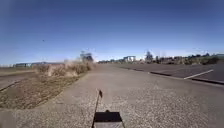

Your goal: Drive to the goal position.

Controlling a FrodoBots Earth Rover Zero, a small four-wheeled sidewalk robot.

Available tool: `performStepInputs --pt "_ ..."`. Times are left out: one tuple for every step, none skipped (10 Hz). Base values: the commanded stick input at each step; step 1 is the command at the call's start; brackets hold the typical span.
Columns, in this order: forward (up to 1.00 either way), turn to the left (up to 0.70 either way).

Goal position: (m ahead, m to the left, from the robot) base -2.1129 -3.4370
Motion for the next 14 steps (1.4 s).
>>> performStepInputs --pt "0.0 -0.7" --pt "0.0 -0.7" --pt "0.0 -0.7" --pt "0.0 -0.7" --pt "0.0 -0.7" --pt "0.0 -0.7" --pt "0.0 -0.7" --pt "0.0 -0.7" --pt "0.0 -0.7" --pt "0.0 -0.7" --pt "0.0 -0.7" --pt "0.0 -0.7" --pt "0.0 -0.7" --pt "0.0 -0.7"
